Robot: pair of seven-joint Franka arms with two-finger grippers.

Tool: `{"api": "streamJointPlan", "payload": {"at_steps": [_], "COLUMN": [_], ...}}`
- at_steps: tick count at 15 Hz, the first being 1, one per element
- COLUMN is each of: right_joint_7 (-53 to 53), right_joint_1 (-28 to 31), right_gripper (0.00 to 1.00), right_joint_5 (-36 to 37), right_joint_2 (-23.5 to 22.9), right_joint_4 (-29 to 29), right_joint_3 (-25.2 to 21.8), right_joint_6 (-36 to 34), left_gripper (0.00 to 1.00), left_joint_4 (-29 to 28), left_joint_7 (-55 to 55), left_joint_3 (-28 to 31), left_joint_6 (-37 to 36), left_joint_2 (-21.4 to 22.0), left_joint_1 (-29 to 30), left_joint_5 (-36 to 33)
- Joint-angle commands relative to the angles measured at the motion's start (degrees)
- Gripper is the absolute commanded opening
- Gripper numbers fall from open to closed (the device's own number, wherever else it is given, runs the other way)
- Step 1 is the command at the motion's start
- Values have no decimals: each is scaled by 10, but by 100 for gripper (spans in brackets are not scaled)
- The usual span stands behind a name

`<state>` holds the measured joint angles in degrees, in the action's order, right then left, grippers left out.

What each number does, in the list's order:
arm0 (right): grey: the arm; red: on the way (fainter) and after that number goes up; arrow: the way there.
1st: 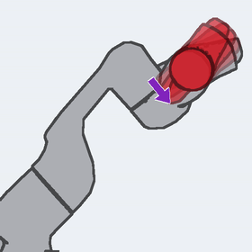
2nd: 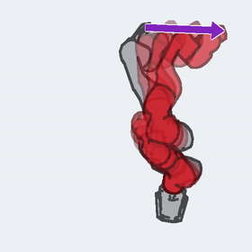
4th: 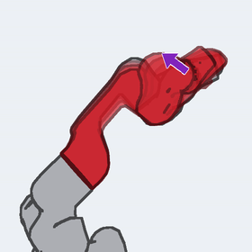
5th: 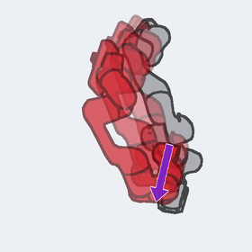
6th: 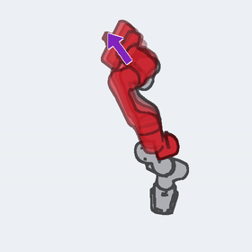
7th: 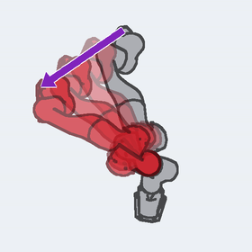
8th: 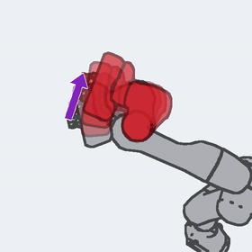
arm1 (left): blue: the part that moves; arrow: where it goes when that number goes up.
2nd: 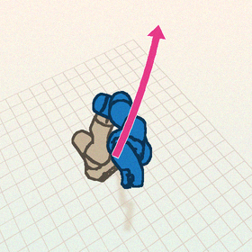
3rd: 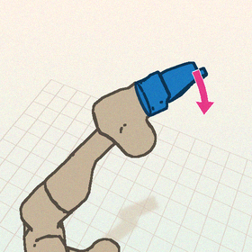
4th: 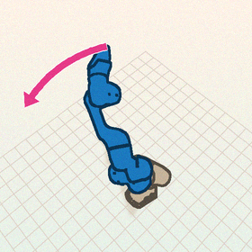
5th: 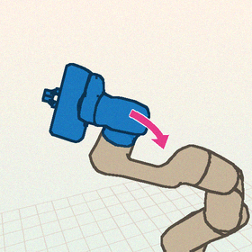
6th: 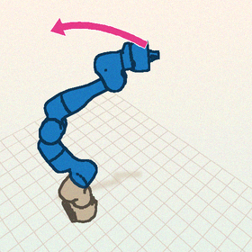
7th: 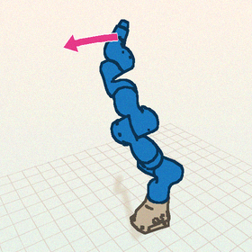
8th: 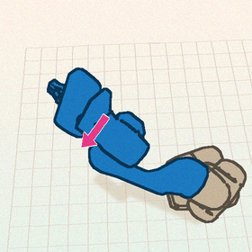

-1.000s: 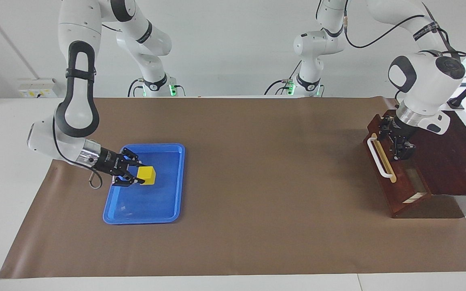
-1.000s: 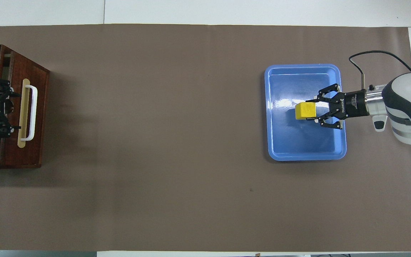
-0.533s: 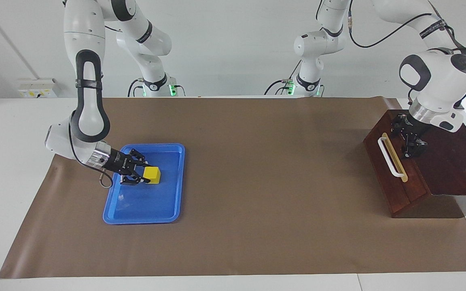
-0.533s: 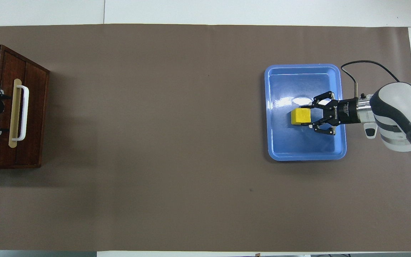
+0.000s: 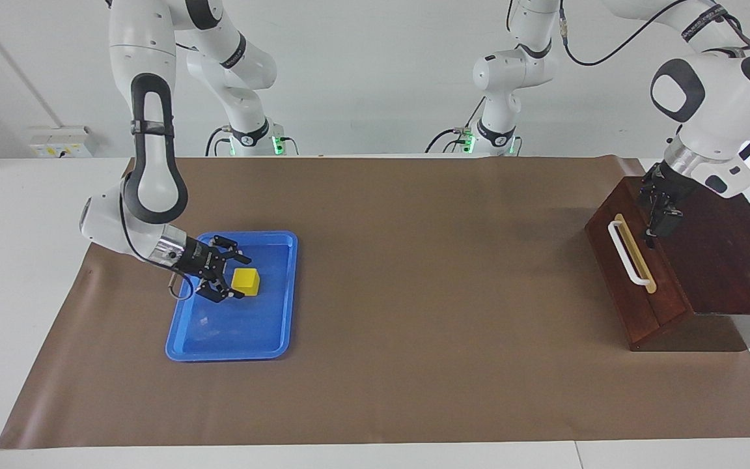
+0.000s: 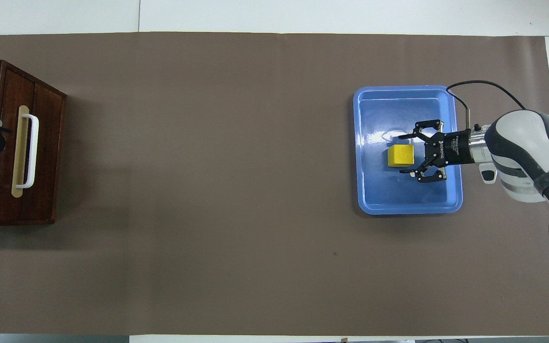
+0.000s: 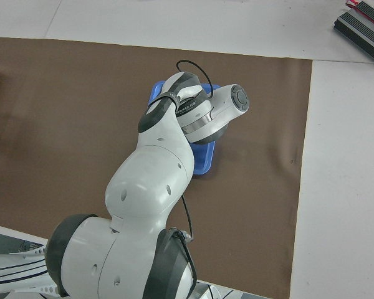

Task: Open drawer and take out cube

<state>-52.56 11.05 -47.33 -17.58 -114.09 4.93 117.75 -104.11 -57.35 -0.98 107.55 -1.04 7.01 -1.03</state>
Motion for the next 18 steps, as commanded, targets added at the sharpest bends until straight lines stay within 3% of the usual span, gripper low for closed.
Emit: {"api": "streamJointPlan", "payload": {"at_steps": [1, 4, 9, 13, 18], "right_joint_7": [0, 4, 115, 289, 527], "right_joint_1": [-28, -60, -61, -61, -60], "right_gripper": [100, 100, 100, 100, 100], "right_joint_5": [125, 276, 366, 435, 485], "right_joint_2": [67, 105, 116, 162, 185], "right_joint_4": [16, 60, 188, 198, 196], "right_joint_3": [2, 3, 5, 6, 6], "right_joint_6": [-16, -63, -210, -245, -283], "left_gripper": [100, 100, 100, 100, 100], "left_joint_4": [10, 12, 28, 39, 20], "left_joint_7": [82, 183, 400, 499, 571], "left_joint_3": [-6, -4, -11, -10, -18], "left_joint_6": [-30, -38, -71, -82, -109], "left_joint_2": [2, 13, 11, 16, 55], "left_joint_1": [-23, -46, -40, -24, -16], "left_joint_5": [-1, 0, 9, 30, 31]}}
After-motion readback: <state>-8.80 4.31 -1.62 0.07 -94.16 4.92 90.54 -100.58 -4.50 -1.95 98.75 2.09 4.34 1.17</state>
